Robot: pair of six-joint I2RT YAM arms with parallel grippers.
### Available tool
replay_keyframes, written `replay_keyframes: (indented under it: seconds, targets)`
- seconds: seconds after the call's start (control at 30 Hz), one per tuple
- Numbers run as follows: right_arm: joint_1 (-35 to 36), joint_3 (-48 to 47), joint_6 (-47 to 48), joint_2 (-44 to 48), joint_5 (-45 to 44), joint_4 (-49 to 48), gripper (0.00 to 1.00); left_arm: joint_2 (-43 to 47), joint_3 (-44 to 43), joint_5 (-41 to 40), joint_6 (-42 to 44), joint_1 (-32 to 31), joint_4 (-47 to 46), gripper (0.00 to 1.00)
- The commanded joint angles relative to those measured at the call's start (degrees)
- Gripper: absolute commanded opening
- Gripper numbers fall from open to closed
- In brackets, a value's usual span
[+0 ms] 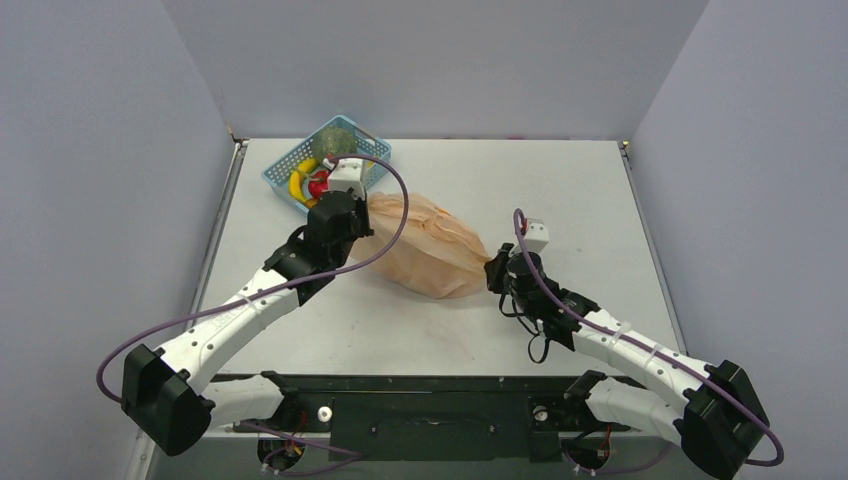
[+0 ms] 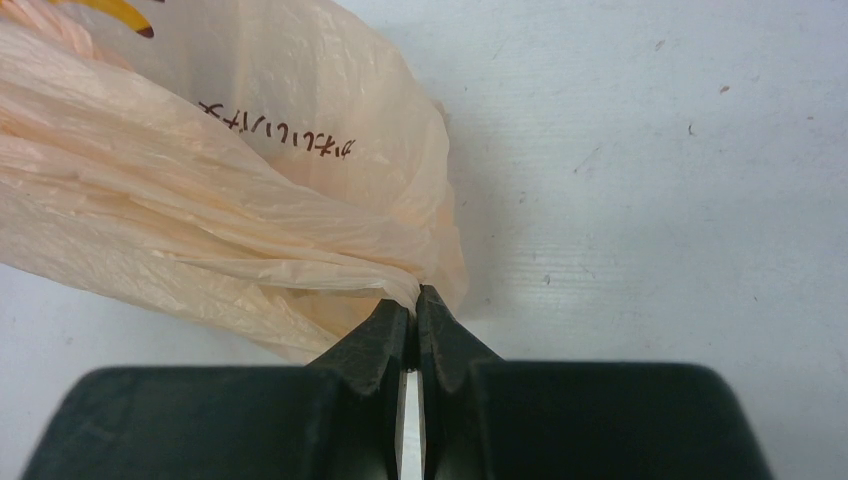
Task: Take the fake fruits out of the plastic bag
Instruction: Untie the plastic bag at the center of the board.
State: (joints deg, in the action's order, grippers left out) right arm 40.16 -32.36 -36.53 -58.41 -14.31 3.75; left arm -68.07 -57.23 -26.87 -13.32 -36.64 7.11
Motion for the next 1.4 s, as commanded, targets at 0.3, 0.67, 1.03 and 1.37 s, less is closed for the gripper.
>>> replay_keyframes:
  seconds: [0.3, 0.67, 1.03, 1.37]
  targets:
    - [0.81, -7.69, 5.08, -2.01, 8.8, 1.82, 0.0, 13.56, 1.42, 4.47, -10.56, 0.19, 9.71, 0.0]
    - [3.86, -9.18, 9.23, -3.87, 9.96, 2.2, 0.0, 34.97, 4.39, 10.19, -21.43, 0.43, 41.0, 0.18]
    - [4.18, -7.58, 8.42, -2.63, 11.06, 0.68, 0.0, 27.23, -5.71, 23.64, -13.98, 0.43, 42.08, 0.77]
    - [4.14, -8.77, 7.96, -1.16, 11.91, 2.13, 0.0, 2.9, -15.06, 34.97, 6.64, 0.42, 34.35, 0.95]
